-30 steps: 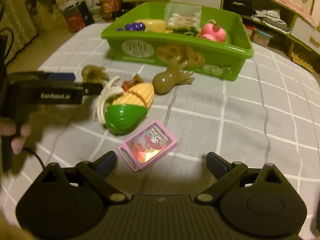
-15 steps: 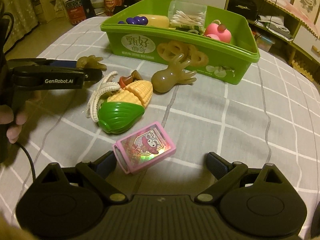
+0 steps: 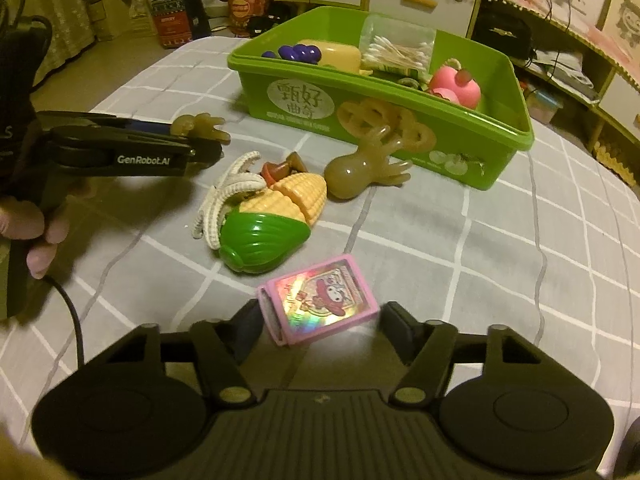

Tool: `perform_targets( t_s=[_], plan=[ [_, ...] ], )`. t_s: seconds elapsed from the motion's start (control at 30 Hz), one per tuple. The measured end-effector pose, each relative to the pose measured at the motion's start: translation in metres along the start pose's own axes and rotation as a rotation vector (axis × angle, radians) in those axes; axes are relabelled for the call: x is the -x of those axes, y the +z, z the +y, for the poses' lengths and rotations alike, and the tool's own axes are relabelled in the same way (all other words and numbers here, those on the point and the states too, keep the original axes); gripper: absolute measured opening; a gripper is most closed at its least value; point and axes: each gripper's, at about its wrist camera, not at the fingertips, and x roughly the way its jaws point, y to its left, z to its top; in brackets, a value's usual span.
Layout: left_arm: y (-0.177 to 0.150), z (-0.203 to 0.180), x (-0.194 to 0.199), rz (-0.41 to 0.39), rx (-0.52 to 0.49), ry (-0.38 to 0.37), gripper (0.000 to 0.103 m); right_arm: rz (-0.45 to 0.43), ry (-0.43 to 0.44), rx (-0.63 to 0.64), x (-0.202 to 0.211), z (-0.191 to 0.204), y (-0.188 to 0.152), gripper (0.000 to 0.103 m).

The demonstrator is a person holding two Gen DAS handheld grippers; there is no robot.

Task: Organize rigid objects
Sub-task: 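Reach the right tool to the pink card box while the left tool reaches the brown octopus, then grasp and lift the pink card box with the right tool while the left tool grasps the octopus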

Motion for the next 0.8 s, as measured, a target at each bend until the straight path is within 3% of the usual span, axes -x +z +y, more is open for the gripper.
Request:
perform_targets(
  t_s=[0.8],
  plan=[
    [0.005,0.0,0.004,0.03,0.029,-0.005,0.058,-0.004,0.039,-0.171,0.008,-0.032,0.012,0.046]
  ],
)
